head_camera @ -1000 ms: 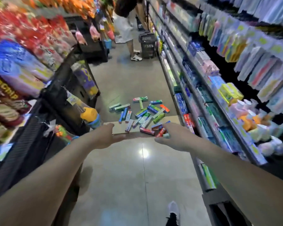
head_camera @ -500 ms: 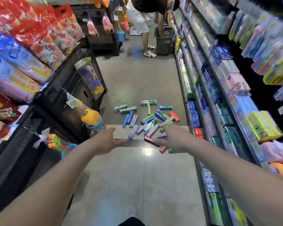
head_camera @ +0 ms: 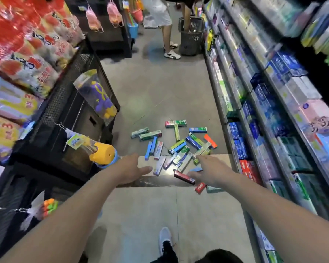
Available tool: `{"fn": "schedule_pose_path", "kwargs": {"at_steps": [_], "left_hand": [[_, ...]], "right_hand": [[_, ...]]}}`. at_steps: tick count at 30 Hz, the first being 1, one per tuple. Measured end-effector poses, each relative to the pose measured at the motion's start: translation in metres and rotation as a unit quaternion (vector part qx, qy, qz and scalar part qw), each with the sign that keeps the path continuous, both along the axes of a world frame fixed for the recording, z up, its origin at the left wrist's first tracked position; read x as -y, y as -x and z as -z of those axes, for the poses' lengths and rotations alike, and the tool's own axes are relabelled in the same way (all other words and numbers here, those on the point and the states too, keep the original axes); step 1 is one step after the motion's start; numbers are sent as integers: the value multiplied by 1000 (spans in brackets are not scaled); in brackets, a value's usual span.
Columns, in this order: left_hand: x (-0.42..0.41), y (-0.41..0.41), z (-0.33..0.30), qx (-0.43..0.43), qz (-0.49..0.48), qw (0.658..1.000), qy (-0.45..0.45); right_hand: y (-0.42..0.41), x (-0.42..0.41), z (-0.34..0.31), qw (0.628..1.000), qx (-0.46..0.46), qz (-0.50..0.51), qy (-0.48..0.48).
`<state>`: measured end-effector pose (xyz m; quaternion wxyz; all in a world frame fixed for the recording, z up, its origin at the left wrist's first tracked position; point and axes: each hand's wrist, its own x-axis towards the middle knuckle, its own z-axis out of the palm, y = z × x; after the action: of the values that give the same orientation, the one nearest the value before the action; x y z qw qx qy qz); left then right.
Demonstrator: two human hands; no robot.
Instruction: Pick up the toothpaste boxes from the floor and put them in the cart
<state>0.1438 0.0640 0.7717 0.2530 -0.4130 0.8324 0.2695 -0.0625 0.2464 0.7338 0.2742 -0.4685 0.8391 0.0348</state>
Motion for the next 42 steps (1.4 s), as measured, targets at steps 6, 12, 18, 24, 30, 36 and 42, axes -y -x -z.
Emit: {"fn": "schedule_pose_path", "kwargs": {"at_steps": [6,12,18,24,30,36,42], "left_hand": [[54,59,25,41,34,998,-25],[86,122,57,61,34,996,-46],[115,170,108,74,17,996,-48],[150,214,180,69,51,995,-52],[186,253,299,48,144,988,-4],[211,251,490,64,203,977,32],[225,234,675,115,211,970,36]], "right_hand": [[43,42,26,998,31,43,-28],[103,79,59,996,53,50,-54],[153,114,103,995,64,45,-60],[185,149,169,996,62,37,-53],[199,180,293,996,67,31,-49],[191,193,471,995,75,49,-53],[170,177,649,990,72,69,-104]]}}
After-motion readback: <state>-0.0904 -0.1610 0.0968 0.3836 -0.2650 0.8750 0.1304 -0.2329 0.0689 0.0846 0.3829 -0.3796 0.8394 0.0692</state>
